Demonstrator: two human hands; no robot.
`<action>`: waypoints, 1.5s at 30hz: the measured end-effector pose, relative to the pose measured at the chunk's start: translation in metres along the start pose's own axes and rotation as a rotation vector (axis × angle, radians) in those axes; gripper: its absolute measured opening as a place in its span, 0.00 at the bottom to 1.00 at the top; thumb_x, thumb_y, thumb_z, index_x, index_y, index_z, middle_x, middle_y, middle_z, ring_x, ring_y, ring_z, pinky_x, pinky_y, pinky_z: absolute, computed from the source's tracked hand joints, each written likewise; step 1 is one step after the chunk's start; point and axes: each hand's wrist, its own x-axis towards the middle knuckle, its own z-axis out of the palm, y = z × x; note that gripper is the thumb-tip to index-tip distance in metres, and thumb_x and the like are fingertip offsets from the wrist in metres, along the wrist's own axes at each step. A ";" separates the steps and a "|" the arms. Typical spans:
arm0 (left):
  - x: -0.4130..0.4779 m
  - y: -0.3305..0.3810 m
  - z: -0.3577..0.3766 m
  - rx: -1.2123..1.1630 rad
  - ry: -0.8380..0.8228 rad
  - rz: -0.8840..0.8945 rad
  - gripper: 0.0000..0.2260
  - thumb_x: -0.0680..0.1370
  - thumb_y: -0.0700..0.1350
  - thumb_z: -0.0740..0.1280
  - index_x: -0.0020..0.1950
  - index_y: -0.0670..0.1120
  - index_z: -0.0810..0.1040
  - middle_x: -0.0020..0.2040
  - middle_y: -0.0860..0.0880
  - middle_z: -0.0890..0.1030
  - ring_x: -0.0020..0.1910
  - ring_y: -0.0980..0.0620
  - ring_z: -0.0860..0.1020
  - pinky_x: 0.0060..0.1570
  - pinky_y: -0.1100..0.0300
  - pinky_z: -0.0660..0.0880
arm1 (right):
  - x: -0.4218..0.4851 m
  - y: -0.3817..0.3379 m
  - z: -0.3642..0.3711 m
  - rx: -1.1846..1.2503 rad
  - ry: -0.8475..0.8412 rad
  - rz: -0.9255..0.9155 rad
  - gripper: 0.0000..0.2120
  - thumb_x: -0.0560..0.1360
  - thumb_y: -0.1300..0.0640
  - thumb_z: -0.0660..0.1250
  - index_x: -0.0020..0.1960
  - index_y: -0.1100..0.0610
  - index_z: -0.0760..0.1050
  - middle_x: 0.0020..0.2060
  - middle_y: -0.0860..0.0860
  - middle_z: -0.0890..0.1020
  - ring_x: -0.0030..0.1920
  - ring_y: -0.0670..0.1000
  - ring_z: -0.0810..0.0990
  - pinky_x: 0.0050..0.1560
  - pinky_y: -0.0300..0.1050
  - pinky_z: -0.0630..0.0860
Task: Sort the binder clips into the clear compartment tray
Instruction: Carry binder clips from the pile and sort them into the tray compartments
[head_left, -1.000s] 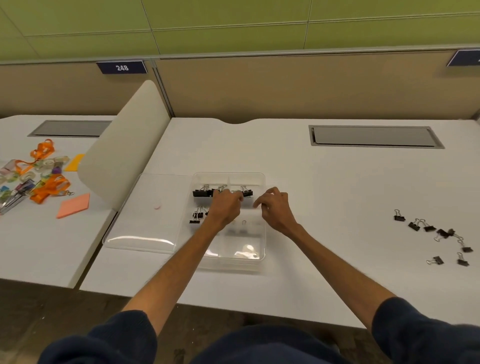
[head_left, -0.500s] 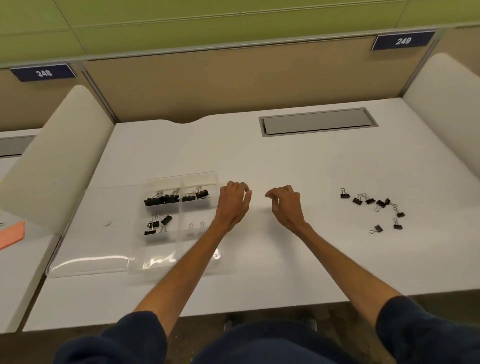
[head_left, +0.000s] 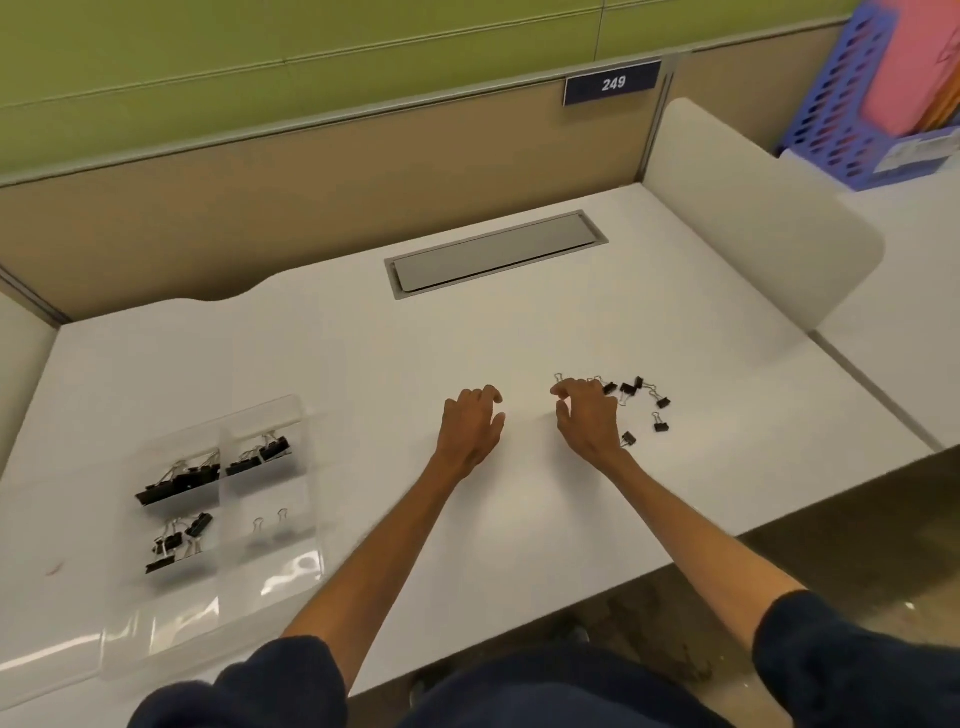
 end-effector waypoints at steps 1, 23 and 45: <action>0.005 0.008 0.004 0.002 -0.015 0.007 0.12 0.80 0.48 0.61 0.61 0.46 0.71 0.52 0.49 0.78 0.55 0.47 0.73 0.54 0.52 0.67 | 0.002 0.010 -0.003 -0.023 -0.012 0.017 0.12 0.76 0.61 0.61 0.58 0.53 0.76 0.53 0.48 0.80 0.59 0.54 0.72 0.52 0.53 0.66; 0.063 0.076 0.071 0.115 -0.165 -0.058 0.22 0.80 0.39 0.56 0.72 0.56 0.65 0.68 0.47 0.68 0.67 0.48 0.64 0.58 0.50 0.63 | 0.032 0.083 -0.020 -0.168 -0.205 -0.155 0.19 0.78 0.55 0.64 0.68 0.49 0.70 0.63 0.52 0.74 0.62 0.53 0.73 0.56 0.53 0.68; 0.026 0.016 0.034 0.052 0.013 -0.061 0.19 0.75 0.31 0.56 0.60 0.49 0.74 0.54 0.49 0.76 0.55 0.48 0.72 0.50 0.57 0.61 | 0.036 0.033 0.023 -0.098 -0.186 -0.236 0.21 0.76 0.67 0.59 0.62 0.48 0.74 0.55 0.51 0.76 0.54 0.52 0.78 0.52 0.50 0.66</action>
